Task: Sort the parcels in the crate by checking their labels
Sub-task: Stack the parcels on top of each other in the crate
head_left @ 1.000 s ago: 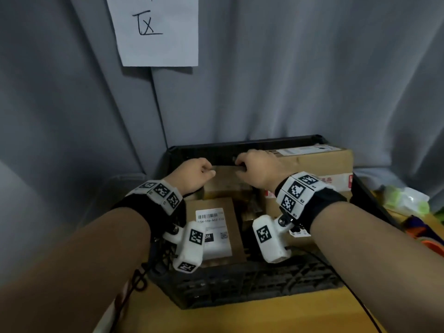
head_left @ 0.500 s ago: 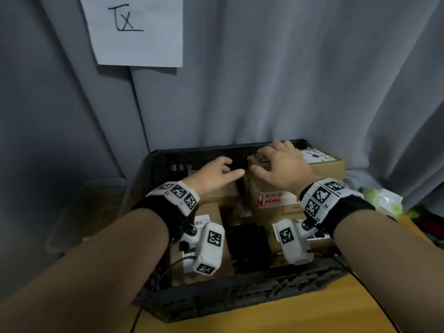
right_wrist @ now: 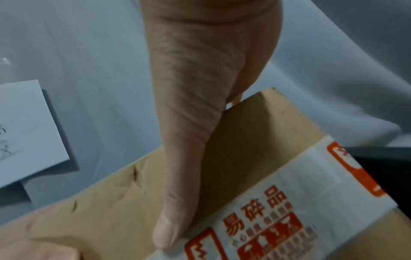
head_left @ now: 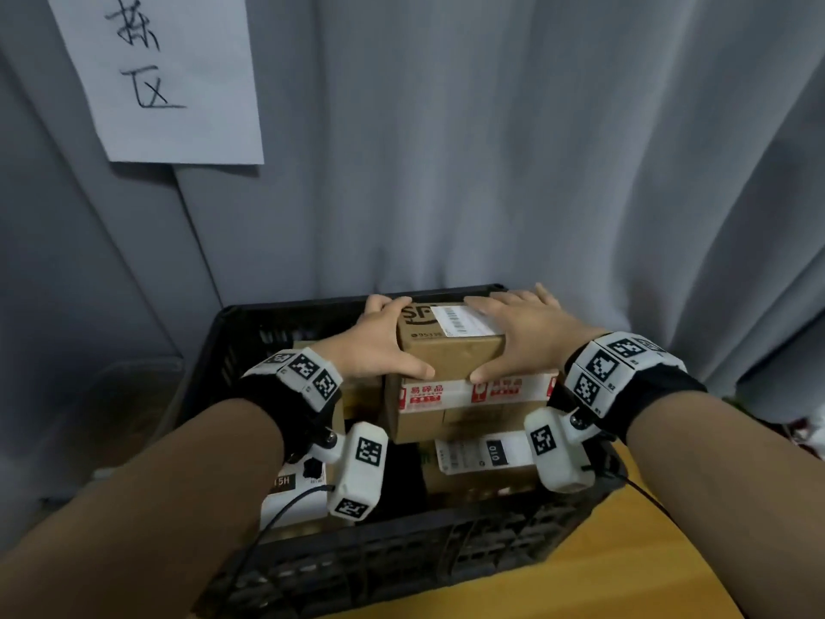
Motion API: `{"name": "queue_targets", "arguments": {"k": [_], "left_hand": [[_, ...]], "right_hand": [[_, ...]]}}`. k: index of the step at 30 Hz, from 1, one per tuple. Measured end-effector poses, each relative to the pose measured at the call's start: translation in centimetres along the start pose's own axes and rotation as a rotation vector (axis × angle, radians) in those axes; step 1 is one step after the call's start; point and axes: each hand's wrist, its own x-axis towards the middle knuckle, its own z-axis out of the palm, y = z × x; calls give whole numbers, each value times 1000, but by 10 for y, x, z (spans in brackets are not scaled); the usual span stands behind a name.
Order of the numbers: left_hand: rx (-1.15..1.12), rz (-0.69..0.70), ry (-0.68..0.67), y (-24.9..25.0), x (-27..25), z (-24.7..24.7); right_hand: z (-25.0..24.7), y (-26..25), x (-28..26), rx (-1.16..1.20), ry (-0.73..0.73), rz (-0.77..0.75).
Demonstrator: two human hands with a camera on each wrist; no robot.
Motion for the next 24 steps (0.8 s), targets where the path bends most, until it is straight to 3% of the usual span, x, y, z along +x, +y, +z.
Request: {"name": "queue_targets", "arguments": {"k": [8,12,15,24], "left_hand": [[24,113,256,34,6,-54],[95,48,247,20,19,-46],[27,26,235,6,24,-38],[-3,86,367,12,45,-29]], "right_hand": [[-57,-5,11,30,358,-84],[-32,-7,24,101,323,-80],[-13,-8,31,116,311,-79],[-11,7,50,136,379,61]]}}
